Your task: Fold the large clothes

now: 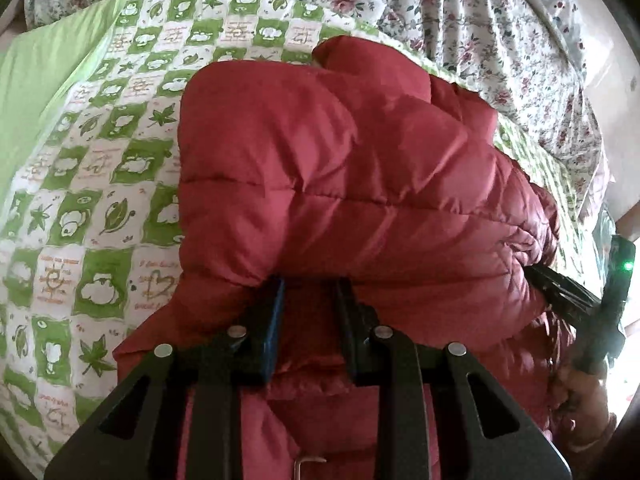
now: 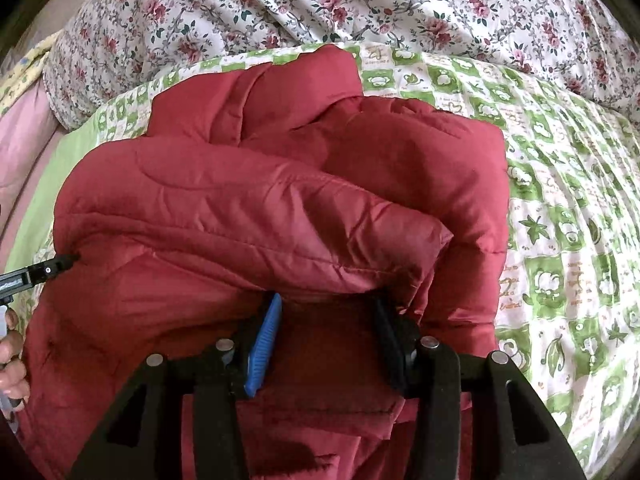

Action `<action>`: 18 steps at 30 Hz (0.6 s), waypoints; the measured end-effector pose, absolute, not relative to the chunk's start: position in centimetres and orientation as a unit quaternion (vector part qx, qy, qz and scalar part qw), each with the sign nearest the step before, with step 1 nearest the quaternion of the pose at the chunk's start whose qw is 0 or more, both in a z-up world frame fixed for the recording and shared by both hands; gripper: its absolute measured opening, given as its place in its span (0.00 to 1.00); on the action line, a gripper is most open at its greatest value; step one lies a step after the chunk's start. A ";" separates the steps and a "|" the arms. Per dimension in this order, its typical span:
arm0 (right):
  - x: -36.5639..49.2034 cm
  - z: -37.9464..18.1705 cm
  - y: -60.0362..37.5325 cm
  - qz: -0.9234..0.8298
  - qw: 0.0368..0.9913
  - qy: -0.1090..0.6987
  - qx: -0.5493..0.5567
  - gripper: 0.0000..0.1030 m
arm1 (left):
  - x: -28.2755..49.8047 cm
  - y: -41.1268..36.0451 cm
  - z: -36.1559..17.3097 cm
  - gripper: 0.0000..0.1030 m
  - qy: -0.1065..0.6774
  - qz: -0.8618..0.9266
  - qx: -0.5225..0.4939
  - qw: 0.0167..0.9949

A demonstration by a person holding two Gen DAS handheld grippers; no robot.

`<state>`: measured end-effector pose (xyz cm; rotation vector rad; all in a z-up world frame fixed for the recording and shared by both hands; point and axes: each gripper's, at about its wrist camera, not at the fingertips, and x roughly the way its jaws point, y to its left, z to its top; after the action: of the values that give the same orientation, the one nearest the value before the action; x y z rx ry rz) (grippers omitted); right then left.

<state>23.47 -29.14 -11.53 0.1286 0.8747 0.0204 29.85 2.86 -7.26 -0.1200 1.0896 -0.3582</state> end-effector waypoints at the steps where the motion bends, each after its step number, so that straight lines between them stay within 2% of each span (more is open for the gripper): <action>1: 23.5 -11.5 -29.1 0.010 0.904 0.424 0.059 0.47 | 29.8 2.6 -7.2 0.24 0.515 -0.167 -0.050 0.839; 11: 20.8 -8.9 -29.9 0.022 0.903 0.418 0.101 0.49 | 29.7 2.5 -6.7 0.24 0.516 -0.165 -0.044 0.840; 14: 18.3 -7.5 -30.3 0.035 0.901 0.417 0.113 0.57 | 28.7 2.9 -5.7 0.24 0.508 -0.163 -0.046 0.844; 15: 17.4 -7.2 -30.4 0.038 0.901 0.416 0.114 0.61 | 28.2 3.0 -5.4 0.28 0.507 -0.164 -0.049 0.845; 18: 14.9 -6.4 -30.6 0.042 0.902 0.414 0.114 0.62 | 26.9 3.7 -4.7 0.42 0.504 -0.153 -0.057 0.848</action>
<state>14.87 -30.61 -6.39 0.2347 0.8553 0.0864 26.87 3.70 -4.66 -0.1193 1.0625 -0.3234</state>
